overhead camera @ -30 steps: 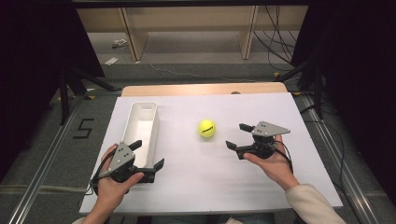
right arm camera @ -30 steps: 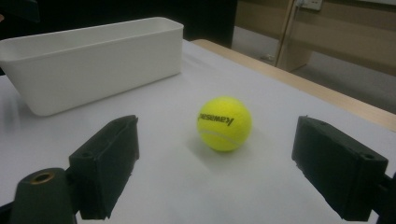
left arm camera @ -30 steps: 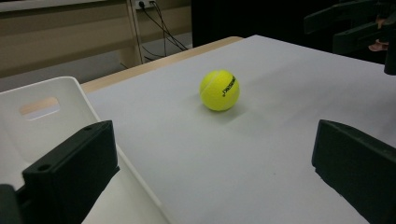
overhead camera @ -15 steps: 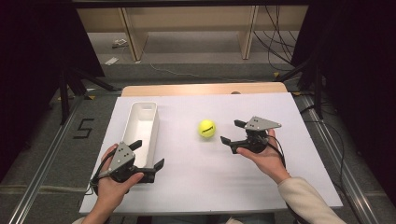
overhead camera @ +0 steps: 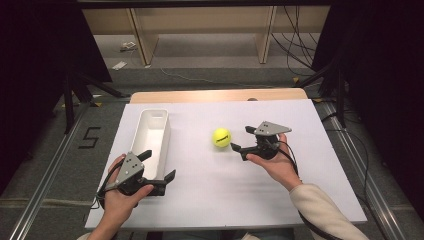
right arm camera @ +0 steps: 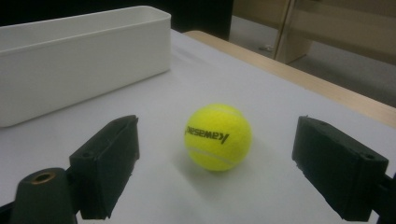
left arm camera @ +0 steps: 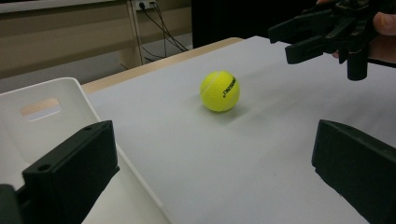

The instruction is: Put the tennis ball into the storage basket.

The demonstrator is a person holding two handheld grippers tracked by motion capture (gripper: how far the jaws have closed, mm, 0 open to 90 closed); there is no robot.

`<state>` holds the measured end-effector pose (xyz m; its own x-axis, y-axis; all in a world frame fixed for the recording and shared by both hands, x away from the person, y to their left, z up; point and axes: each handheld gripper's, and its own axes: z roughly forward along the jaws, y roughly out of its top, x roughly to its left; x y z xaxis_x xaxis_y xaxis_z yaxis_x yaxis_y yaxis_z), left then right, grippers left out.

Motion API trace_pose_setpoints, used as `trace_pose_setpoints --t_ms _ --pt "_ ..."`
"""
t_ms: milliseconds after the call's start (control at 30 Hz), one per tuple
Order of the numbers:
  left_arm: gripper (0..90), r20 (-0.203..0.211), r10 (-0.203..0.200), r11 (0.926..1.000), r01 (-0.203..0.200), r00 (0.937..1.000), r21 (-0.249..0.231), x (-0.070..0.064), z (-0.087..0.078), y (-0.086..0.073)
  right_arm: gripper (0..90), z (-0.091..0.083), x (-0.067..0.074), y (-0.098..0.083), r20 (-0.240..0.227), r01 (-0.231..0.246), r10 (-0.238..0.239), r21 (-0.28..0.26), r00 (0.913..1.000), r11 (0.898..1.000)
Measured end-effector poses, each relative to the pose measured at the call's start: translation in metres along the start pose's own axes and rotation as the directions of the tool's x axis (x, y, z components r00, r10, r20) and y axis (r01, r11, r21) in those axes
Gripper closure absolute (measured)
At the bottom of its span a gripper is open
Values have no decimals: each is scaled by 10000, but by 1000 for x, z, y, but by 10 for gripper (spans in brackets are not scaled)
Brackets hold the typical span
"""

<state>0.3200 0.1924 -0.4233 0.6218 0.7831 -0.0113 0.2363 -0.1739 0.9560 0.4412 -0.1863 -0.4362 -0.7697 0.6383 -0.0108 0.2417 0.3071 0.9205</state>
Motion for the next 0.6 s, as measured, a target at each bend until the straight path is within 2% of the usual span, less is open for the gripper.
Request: trace_pose_setpoints --t_ms 600 --pt "0 42 8 10000 -8 10000 2 0 0 0 154 31 -6 0 107 -119 114 442 9999 9990"
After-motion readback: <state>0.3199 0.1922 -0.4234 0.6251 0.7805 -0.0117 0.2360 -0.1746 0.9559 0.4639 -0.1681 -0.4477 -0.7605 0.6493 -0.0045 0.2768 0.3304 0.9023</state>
